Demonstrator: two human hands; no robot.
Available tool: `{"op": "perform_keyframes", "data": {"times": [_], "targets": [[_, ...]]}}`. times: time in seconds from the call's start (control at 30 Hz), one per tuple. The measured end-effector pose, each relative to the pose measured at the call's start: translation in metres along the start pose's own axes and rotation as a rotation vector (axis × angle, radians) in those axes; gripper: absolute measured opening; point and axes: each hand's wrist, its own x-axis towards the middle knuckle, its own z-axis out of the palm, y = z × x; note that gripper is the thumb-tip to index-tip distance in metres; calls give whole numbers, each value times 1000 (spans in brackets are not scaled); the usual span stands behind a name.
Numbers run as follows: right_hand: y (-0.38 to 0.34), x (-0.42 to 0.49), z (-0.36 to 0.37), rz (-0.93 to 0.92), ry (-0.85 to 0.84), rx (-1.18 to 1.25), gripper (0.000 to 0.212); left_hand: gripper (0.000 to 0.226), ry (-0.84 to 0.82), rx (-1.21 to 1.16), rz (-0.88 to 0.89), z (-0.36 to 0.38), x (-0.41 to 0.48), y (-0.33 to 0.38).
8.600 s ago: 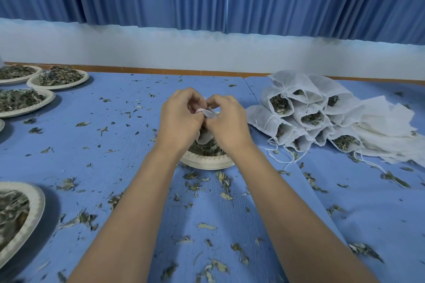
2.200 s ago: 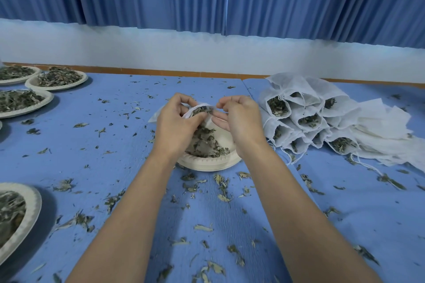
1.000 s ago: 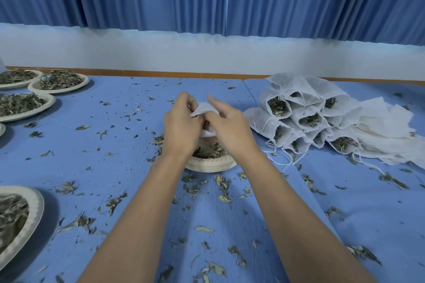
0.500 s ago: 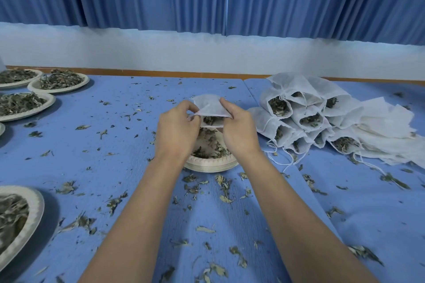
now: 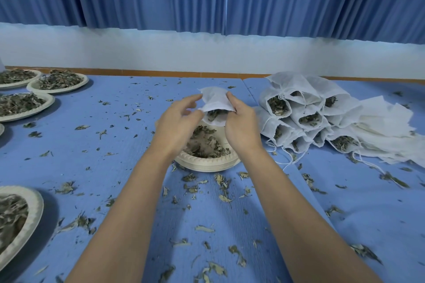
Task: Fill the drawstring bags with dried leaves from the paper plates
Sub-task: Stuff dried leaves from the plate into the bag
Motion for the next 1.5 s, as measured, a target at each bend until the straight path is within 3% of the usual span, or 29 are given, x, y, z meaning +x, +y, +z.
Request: {"op": "perform_keyframes", "data": {"times": [0.1, 0.27, 0.37, 0.43, 0.5, 0.6, 0.7, 0.83, 0.9, 1.0, 1.1, 1.23, 1.33, 1.5], "targets": [[-5, 0, 2, 7, -57, 48, 54, 24, 92, 220, 158, 2, -2, 0], [-12, -5, -1, 137, -287, 223, 52, 25, 351, 106, 105, -2, 2, 1], [-15, -4, -14, 35, -211, -81, 25, 24, 408, 36, 35, -4, 3, 1], [-16, -2, -19, -2, -281, -296, 38, 25, 404, -3, 0, -5, 4, 0], [-17, -7, -17, 56, -462, -477, 50, 23, 364, -29, -3, -5, 4, 1], [-13, -9, -8, 94, -593, -564, 48, 21, 332, -54, 22, -5, 2, 3], [-12, -6, -1, 61, -569, -517, 36, 25, 341, -92, 24, -5, 2, 3], [1, -5, 1, -14, -338, -374, 27, 31, 353, -148, 5, -6, 4, 2], [4, 0, 1, -82, -239, -460, 26, 32, 356, -164, 2, -7, 5, 1], [6, 5, 11, -98, -432, -729, 50, 35, 361, -167, 14, -7, 6, 1], [6, 3, 25, -101, -629, -766, 63, 37, 359, -166, 26, -5, 6, 0], [3, 0, 33, -207, -717, -723, 42, 37, 367, -181, 29, -5, 7, -1], [7, -3, 31, -298, -704, -796, 32, 37, 371, -197, 29, -5, 7, -1], [4, -9, 32, -387, -491, -928, 30, 28, 368, -201, 26, -4, 5, -3]]}}
